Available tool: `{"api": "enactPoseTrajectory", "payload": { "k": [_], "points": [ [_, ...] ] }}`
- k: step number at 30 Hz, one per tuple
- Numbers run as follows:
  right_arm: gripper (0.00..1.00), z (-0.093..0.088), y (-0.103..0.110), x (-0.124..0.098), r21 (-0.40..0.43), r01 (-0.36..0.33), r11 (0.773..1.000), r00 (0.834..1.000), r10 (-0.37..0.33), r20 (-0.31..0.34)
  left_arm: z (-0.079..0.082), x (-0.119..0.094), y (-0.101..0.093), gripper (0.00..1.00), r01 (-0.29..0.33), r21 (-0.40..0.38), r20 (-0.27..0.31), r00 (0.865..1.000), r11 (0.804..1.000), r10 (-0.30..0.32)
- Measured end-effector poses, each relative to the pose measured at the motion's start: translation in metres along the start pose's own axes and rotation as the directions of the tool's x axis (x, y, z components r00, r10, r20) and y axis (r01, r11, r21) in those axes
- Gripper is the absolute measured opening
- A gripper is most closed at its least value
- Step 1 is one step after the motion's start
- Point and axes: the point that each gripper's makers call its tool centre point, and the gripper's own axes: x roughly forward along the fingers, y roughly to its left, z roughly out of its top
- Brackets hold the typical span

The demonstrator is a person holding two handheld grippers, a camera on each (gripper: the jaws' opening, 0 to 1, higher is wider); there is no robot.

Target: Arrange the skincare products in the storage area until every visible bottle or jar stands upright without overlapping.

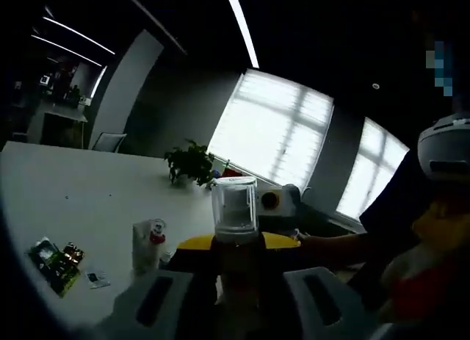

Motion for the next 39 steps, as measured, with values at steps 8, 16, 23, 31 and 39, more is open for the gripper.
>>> {"api": "enactPoseTrajectory", "payload": {
  "k": [8, 16, 23, 31, 39],
  "points": [
    [0.22, 0.01, -0.027, 0.007, -0.375, 0.312, 0.873, 0.937, -0.349, -0.032, 0.017, -0.005, 0.03, 0.15, -0.339, 0.127, 0.072, 0.941, 0.932, 0.332],
    [0.21, 0.019, -0.051, 0.001, -0.401, 0.579, 0.71, 0.801, -0.586, 0.118, 0.026, 0.012, 0.031, 0.15, -0.557, 0.271, 0.197, 0.83, 0.785, 0.521],
    [0.19, 0.012, -0.056, -0.018, -0.34, 0.55, 0.763, 0.828, -0.551, 0.102, 0.014, 0.025, 0.025, 0.16, -0.521, 0.27, 0.171, 0.854, 0.81, 0.492],
    [0.18, 0.004, -0.07, -0.046, -0.256, 0.383, 0.888, 0.921, -0.389, 0.027, -0.004, 0.053, 0.022, 0.16, -0.316, 0.276, 0.037, 0.947, 0.907, 0.319],
    [0.19, -0.003, -0.056, -0.062, -0.234, 0.041, 0.971, 0.992, -0.068, -0.109, -0.015, 0.071, 0.008, 0.19, -0.073, 0.24, -0.089, 0.991, 0.968, 0.097]
  ]
}}
